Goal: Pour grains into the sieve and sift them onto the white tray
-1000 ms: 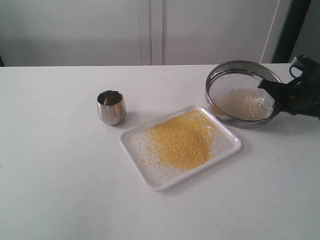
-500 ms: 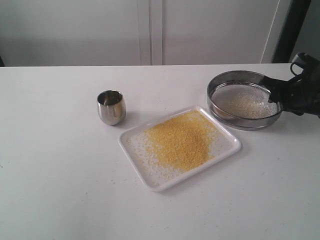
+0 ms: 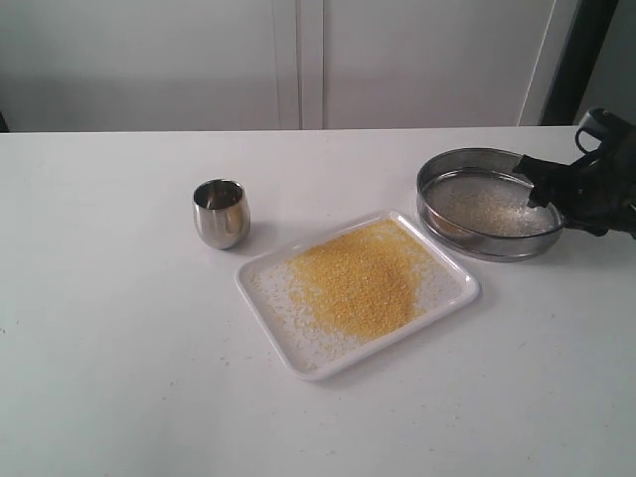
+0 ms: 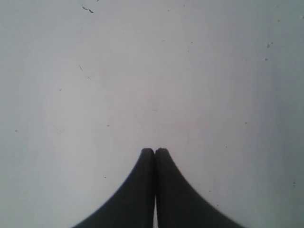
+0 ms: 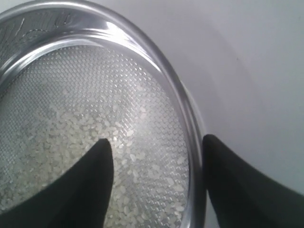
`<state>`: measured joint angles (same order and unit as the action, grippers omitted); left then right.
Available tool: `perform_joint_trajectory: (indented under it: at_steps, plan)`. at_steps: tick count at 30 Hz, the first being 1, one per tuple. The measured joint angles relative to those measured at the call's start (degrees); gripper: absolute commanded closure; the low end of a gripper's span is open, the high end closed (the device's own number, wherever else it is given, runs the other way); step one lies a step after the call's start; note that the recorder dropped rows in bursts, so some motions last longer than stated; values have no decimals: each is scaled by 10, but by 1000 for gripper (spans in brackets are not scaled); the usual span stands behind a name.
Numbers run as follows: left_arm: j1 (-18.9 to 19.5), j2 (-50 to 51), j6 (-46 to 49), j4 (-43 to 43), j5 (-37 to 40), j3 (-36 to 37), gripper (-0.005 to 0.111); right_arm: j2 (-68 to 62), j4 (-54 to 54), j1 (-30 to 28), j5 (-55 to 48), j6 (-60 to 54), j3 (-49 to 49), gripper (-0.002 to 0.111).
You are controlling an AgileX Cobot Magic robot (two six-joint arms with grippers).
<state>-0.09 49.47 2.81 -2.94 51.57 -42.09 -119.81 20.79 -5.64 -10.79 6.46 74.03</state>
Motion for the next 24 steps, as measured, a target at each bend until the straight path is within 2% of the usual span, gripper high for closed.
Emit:
perform_joint_trajectory:
  at_steps: [13, 24]
  plan:
    - [0, 0, 0, 0, 0, 0, 107, 20, 0, 0, -46, 0, 0, 55]
    - [0, 0, 0, 0, 0, 0, 107, 64, -2, 0, -127, 6, 0, 55]
